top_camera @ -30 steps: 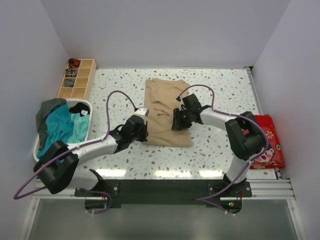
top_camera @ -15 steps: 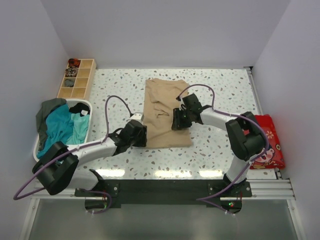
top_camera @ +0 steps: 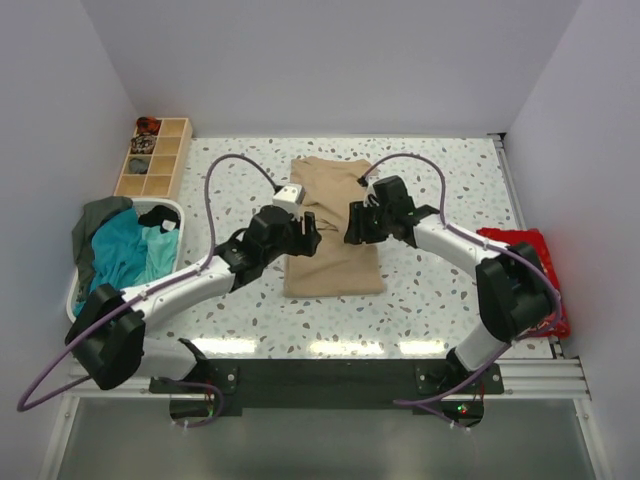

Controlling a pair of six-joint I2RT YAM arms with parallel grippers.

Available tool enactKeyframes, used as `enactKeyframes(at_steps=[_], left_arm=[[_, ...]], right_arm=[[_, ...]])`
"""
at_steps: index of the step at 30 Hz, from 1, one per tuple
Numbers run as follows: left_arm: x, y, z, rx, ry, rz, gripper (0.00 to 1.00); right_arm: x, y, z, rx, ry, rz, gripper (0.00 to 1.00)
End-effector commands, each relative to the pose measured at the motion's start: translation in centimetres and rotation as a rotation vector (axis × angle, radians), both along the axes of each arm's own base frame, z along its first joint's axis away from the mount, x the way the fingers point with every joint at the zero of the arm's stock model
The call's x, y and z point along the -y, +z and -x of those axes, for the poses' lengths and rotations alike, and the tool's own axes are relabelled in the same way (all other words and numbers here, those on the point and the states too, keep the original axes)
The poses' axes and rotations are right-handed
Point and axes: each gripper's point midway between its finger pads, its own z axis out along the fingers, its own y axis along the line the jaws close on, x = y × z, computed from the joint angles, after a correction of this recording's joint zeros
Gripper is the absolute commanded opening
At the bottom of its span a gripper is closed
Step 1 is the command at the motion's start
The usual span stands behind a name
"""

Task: Fold and stack the t-shirts
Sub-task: Fold the folded rectangular tshirt in 1/3 of the way, then grab one side of the 2/3 rectangular tshirt with both arms

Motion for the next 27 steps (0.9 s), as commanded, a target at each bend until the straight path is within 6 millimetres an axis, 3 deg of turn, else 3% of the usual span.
enactKeyframes(at_steps=[1, 3, 8, 14, 19, 23, 24, 26, 27], left_arm=[[3.9, -1.4, 0.8, -0.024, -0.168, 0.101, 0.65], [4.0, -4.0, 1.2, -0.069, -0.177, 0.086, 0.64], [3.1, -8.0, 1.4, -0.104, -0.155, 0.038, 0.64], [0.3, -11.2, 0.7, -0.119, -0.081, -0.056, 0.64], [-1.6, -12.8, 0.1, -0.158, -0.035, -0.103, 0.63], [-1.6, -12.0, -0.1, -0.134, -0.052, -0.097, 0.62], [-1.0, -11.3, 0.0, -0.122, -0.081, -0.075, 0.61], [-0.5, -8.7, -0.3, -0.059, -0.086, -0.041, 0.61], [-0.5, -7.6, -0.5, -0.030, -0.082, -0.032, 0.61]], right_arm=[[0.4, -0.8, -0.5, 0.000, -0.011, 0.030, 0.47], [0.8, -1.6, -0.8, 0.001, -0.022, 0.056, 0.47], [2.8, -4.3, -1.2, -0.026, -0.055, 0.148, 0.47], [4.6, -7.4, -0.3, -0.122, -0.115, 0.214, 0.46], [6.3, -9.9, 1.9, -0.221, -0.146, 0.289, 0.44], [5.6, -8.8, 2.1, -0.170, -0.107, 0.233, 0.45], [4.9, -6.7, 1.2, -0.095, -0.098, 0.182, 0.47], [4.6, -4.7, 1.1, -0.038, -0.092, 0.140, 0.52], [4.5, -2.4, 0.7, 0.026, -0.096, 0.113, 0.54]])
